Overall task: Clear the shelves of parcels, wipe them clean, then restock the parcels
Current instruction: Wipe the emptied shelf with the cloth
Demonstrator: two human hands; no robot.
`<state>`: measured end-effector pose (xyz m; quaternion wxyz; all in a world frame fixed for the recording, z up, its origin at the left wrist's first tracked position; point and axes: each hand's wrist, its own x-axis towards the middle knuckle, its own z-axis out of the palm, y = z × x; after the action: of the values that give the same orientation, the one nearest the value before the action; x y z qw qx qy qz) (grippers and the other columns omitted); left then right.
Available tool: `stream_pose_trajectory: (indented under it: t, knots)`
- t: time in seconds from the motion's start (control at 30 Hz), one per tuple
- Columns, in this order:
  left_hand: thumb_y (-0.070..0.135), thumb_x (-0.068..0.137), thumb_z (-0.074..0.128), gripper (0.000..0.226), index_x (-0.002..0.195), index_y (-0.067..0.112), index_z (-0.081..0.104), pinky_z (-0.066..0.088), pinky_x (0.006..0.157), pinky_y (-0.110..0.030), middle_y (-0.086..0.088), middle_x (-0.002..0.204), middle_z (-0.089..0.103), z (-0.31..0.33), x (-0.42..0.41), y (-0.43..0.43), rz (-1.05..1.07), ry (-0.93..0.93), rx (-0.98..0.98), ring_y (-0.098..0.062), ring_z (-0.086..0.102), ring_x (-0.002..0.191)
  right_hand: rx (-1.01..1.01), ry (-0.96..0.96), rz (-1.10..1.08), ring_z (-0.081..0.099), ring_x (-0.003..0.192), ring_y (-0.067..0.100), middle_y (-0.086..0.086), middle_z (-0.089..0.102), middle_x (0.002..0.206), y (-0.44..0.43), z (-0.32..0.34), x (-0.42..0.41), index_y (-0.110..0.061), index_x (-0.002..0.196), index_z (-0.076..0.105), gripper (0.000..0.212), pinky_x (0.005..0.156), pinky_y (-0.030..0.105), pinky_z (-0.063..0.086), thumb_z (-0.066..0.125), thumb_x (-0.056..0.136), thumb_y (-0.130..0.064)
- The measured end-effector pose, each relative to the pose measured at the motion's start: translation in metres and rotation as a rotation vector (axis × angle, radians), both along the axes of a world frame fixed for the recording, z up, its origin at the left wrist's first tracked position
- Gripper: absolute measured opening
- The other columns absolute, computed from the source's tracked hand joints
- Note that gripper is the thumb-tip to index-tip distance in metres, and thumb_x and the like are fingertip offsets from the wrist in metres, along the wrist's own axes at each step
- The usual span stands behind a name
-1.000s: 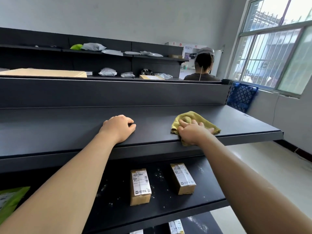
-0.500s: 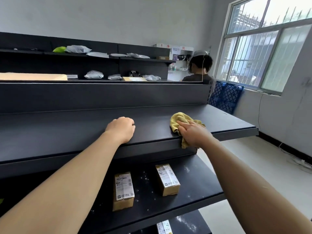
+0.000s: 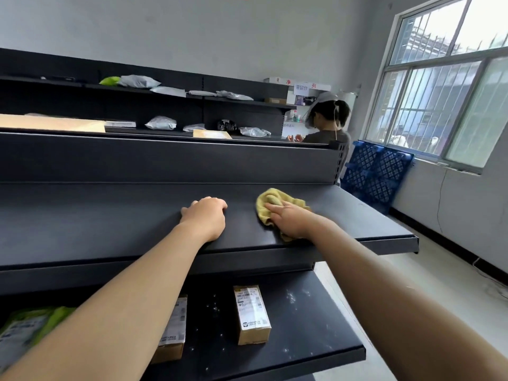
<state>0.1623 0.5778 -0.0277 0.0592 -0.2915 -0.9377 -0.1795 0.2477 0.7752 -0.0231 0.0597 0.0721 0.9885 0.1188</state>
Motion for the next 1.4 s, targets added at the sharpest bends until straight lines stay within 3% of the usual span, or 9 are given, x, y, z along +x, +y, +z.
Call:
stream_pose_trajectory:
  t: [0.2,0.4,0.5,0.6,0.73,0.83,1.0,1.13,1.4]
  knots:
    - [0.027,0.098,0.033,0.037,0.130,0.030,0.052,0.023,0.108,-0.053,-0.004,0.136,0.044,-0.004,0.003,0.035,0.059,-0.034,-0.053,-0.031,0.042,0.124,-0.024,-0.025,0.096,0.005,0.149,0.030,0.000,0.002,0.163,-0.010,0.006,-0.040,-0.013,0.152,0.023,0.047,0.119,0.045,0.008,0.020,0.106,-0.022]
    - [0.029,0.100,0.027,0.040,0.131,0.034,0.051,0.023,0.110,-0.054,-0.002,0.139,0.041,-0.007,-0.001,0.038,0.054,-0.039,-0.061,-0.029,0.041,0.122,0.005,0.000,-0.018,0.010,0.148,0.029,0.005,0.003,0.163,0.054,0.010,-0.041,-0.008,0.150,0.026,0.046,0.115,0.036,0.012,0.022,0.106,-0.019]
    - [0.027,0.100,0.027,0.040,0.133,0.035,0.049,0.024,0.109,-0.052,-0.002,0.141,0.040,-0.004,-0.001,0.040,0.062,-0.052,-0.064,-0.029,0.041,0.123,0.023,-0.007,-0.126,0.012,0.148,0.034,0.007,0.003,0.163,0.094,0.006,-0.039,-0.011,0.152,0.022,0.050,0.119,0.044,0.012,0.026,0.105,-0.025]
    - [0.023,0.100,0.028,0.041,0.133,0.033,0.050,0.025,0.110,-0.051,-0.003,0.142,0.040,-0.003,0.000,0.045,0.065,-0.058,-0.051,-0.031,0.041,0.124,-0.086,0.014,-0.300,0.012,0.147,0.036,0.011,0.006,0.162,0.115,0.005,-0.042,-0.015,0.154,0.017,0.058,0.118,0.053,0.014,0.033,0.102,-0.032]
    - [0.023,0.100,0.029,0.040,0.134,0.030,0.049,0.022,0.112,-0.053,-0.004,0.141,0.041,-0.003,0.003,0.059,0.049,-0.076,-0.043,-0.031,0.040,0.126,-0.235,0.080,-0.225,0.026,0.143,0.033,0.014,0.025,0.157,0.097,0.003,-0.060,-0.014,0.150,0.030,0.051,0.117,0.044,0.023,0.036,0.100,-0.025]
    - [0.025,0.101,0.028,0.040,0.136,0.028,0.047,0.022,0.112,-0.053,-0.006,0.141,0.040,-0.002,0.004,0.076,0.050,-0.082,-0.067,-0.031,0.040,0.126,-0.235,0.051,-0.100,0.016,0.146,0.034,0.009,0.010,0.162,0.081,0.002,-0.072,-0.020,0.153,0.021,0.051,0.117,0.052,0.017,0.028,0.103,-0.028]
    - [0.027,0.101,0.027,0.041,0.138,0.034,0.044,0.018,0.112,-0.056,-0.004,0.144,0.036,0.000,0.008,0.108,0.032,-0.101,-0.110,-0.031,0.036,0.130,-0.297,0.044,-0.201,0.003,0.149,0.029,0.000,0.004,0.163,0.110,0.004,-0.077,-0.045,0.151,0.005,0.057,0.118,0.055,0.003,0.018,0.097,-0.058]
    - [0.027,0.101,0.025,0.042,0.136,0.037,0.046,0.014,0.112,-0.060,-0.001,0.143,0.037,-0.005,0.007,0.117,0.027,-0.077,-0.077,-0.028,0.035,0.130,-0.295,0.053,-0.297,0.001,0.150,0.026,-0.002,0.002,0.163,0.155,0.003,-0.072,-0.048,0.150,0.003,0.064,0.117,0.057,0.004,0.017,0.091,-0.069]
    - [0.030,0.102,0.025,0.040,0.134,0.037,0.047,0.017,0.111,-0.059,0.001,0.143,0.038,-0.006,0.006,0.118,0.029,-0.066,-0.067,-0.026,0.037,0.129,-0.310,0.094,-0.452,-0.007,0.149,0.028,-0.005,-0.005,0.163,0.199,0.003,-0.051,-0.048,0.150,0.001,0.066,0.117,0.058,0.003,0.014,0.090,-0.073]
